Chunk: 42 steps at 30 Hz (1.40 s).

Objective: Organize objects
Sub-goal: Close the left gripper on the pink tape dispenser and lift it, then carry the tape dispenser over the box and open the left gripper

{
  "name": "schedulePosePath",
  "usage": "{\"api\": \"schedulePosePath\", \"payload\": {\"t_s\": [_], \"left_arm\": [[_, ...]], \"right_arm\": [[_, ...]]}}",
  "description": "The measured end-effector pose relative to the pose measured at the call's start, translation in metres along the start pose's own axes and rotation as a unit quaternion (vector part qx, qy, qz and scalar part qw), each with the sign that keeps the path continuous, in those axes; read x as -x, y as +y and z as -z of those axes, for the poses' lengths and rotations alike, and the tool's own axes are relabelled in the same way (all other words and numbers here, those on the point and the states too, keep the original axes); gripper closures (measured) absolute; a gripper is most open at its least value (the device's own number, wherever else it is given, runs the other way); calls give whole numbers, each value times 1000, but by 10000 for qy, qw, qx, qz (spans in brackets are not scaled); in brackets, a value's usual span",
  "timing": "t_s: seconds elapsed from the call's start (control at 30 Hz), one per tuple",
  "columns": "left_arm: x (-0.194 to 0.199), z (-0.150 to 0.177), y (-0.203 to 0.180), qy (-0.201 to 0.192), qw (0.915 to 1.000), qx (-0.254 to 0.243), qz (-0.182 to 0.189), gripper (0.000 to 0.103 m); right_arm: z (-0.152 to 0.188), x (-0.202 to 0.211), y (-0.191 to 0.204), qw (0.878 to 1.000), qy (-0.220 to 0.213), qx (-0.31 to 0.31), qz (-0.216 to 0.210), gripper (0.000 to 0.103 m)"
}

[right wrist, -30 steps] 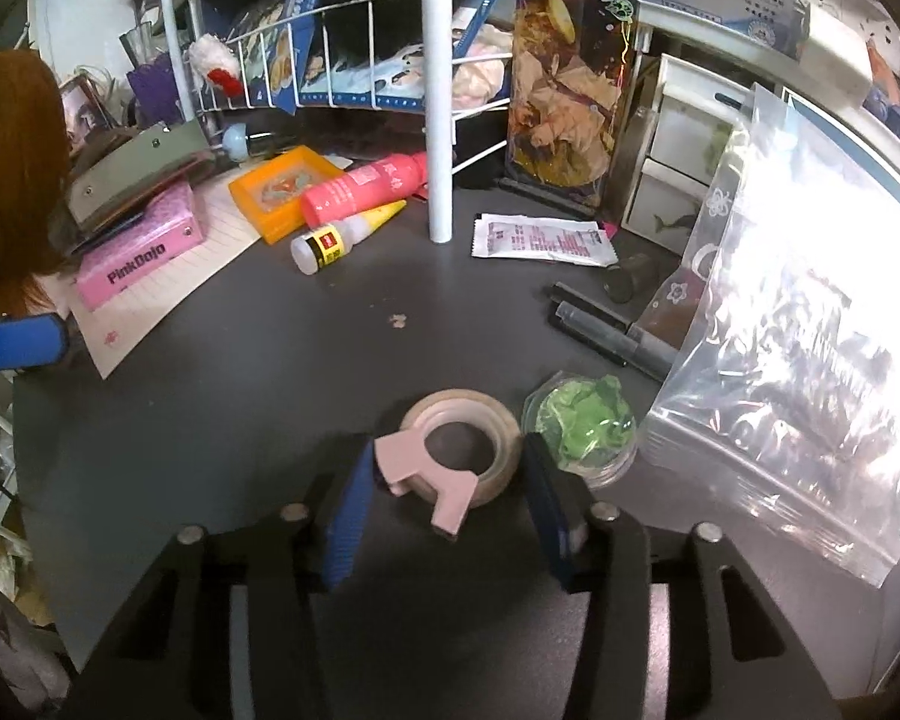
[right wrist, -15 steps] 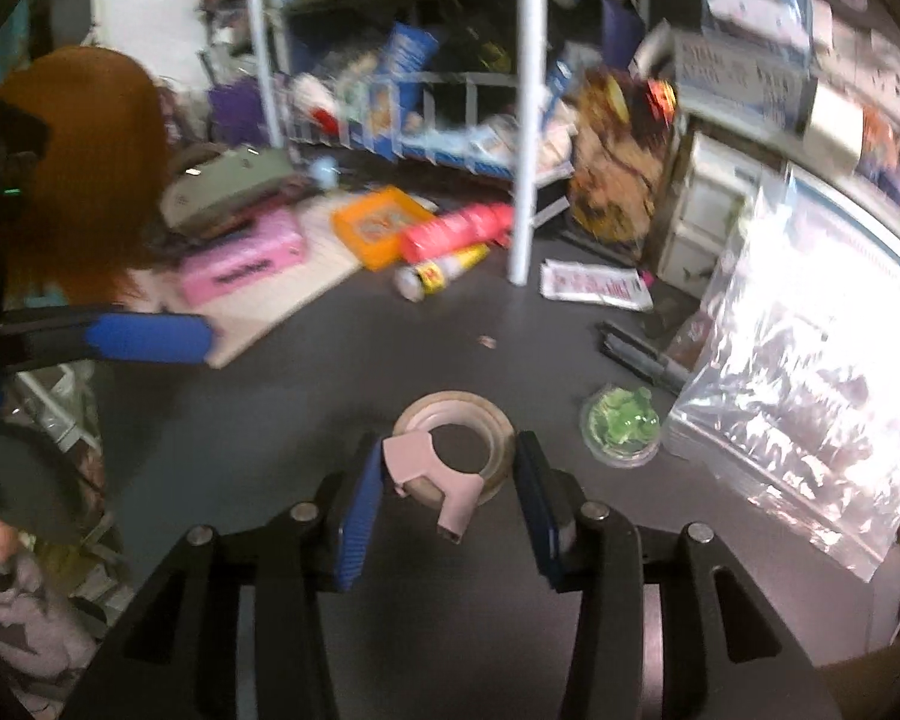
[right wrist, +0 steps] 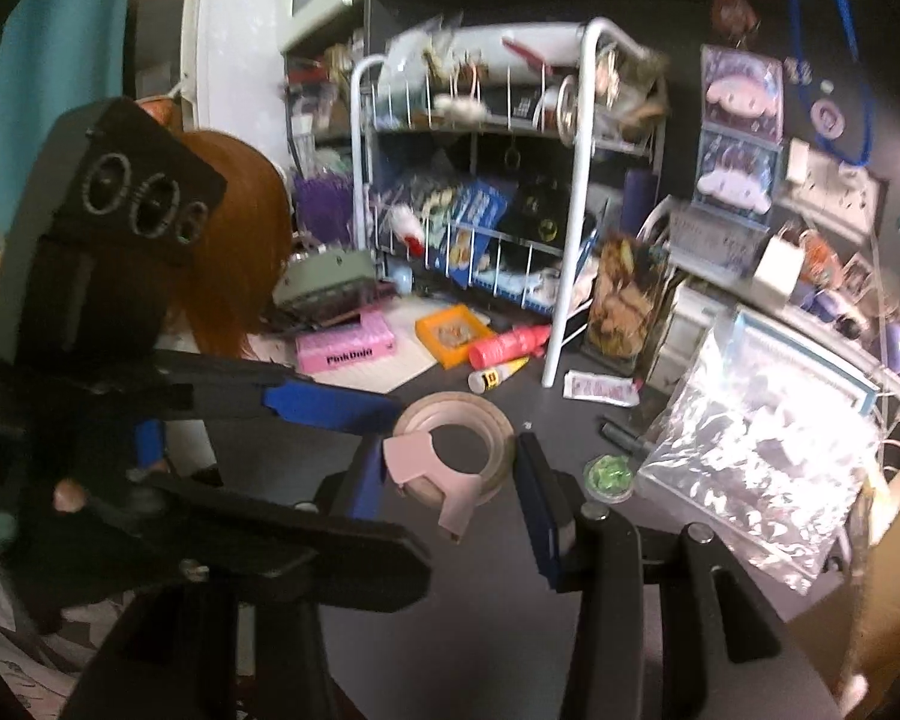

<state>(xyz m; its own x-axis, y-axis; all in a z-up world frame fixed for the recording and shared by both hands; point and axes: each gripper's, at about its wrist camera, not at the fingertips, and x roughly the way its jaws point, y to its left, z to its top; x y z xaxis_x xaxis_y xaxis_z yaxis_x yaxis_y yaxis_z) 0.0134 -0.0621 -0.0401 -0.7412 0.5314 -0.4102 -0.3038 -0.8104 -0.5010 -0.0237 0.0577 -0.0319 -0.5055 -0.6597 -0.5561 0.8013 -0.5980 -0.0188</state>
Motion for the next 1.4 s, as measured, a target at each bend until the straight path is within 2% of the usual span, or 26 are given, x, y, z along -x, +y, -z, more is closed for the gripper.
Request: {"api": "schedulePosePath", "payload": {"t_s": [0.3, 0.6, 0.87, 1.1, 1.4], "left_arm": [[-20, -11, -49, 66, 9987, -413, 292, 40], [-70, -24, -99, 404, 9938, -797, 668, 40], [-121, -29, -137, 810, 9869, -1052, 918, 41], [-154, -28, -157, 1107, 9820, -1160, 1003, 41], [-173, -27, -164, 1276, 9799, -1209, 939, 41]], "right_arm": [[7, 60, -16, 9984, -366, -42, 433, 62], [26, 109, -54, 9935, -573, -354, 920, 62], [51, 145, -93, 9861, -574, -706, 1389, 62], [68, 161, -120, 9811, -486, -941, 1620, 62], [81, 166, -138, 9785, -370, -1096, 1709, 62]]}}
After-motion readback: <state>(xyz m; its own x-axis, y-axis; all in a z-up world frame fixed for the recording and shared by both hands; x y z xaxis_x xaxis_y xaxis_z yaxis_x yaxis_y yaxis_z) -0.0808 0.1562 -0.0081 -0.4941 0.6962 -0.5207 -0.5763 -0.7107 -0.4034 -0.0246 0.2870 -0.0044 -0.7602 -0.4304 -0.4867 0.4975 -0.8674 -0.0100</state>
